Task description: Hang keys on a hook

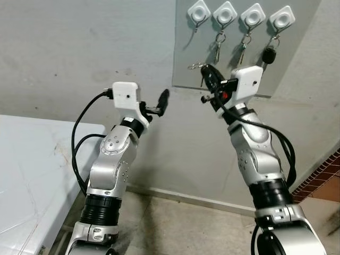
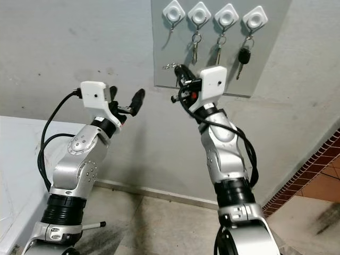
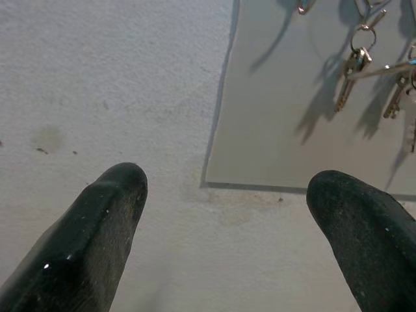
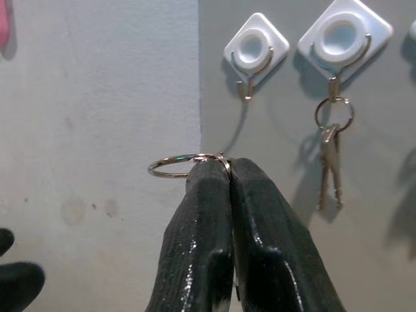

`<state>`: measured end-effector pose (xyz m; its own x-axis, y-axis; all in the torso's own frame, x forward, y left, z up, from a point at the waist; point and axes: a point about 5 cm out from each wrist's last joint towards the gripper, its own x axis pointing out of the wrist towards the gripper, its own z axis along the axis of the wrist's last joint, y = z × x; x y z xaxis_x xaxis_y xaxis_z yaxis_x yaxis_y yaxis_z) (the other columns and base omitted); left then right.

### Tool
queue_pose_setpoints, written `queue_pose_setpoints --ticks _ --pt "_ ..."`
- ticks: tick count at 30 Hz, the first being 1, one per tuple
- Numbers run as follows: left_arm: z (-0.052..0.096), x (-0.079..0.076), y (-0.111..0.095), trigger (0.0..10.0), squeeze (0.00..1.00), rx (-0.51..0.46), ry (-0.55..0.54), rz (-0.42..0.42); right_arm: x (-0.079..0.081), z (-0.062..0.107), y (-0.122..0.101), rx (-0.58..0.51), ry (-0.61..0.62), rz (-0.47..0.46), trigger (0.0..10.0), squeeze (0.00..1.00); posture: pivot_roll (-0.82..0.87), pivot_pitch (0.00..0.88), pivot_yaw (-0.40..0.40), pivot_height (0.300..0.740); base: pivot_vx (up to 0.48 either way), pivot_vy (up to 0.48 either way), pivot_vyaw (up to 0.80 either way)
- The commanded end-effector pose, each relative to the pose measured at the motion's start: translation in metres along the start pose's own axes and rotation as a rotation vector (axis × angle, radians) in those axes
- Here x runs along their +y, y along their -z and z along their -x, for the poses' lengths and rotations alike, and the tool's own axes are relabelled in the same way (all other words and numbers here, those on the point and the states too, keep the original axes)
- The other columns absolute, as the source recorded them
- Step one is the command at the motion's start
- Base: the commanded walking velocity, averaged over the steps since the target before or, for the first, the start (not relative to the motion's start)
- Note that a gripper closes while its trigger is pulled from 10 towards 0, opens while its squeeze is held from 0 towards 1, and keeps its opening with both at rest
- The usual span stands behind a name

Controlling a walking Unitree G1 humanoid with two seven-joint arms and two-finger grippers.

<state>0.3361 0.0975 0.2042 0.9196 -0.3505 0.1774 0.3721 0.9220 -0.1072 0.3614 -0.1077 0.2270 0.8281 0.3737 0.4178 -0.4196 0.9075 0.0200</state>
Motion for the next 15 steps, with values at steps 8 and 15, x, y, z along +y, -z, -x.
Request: queue_pose_setpoints --ticks 8,15 --pt "0.003 -0.012 -0.012 10.0 0.0 -0.016 0.076 -0.056 -0.002 -0.014 -0.001 -0.022 0.006 0.008 10.0 0.0 -0.02 0.014 -0.015 0.74 0.0 0.0 0.0" --pt "0.003 -0.014 -0.015 10.0 0.0 -0.014 0.094 -0.055 -0.003 -0.026 -0.012 -0.108 0.045 0.017 10.0 0.0 -0.02 0.025 -0.008 0.74 0.0 0.0 0.0"
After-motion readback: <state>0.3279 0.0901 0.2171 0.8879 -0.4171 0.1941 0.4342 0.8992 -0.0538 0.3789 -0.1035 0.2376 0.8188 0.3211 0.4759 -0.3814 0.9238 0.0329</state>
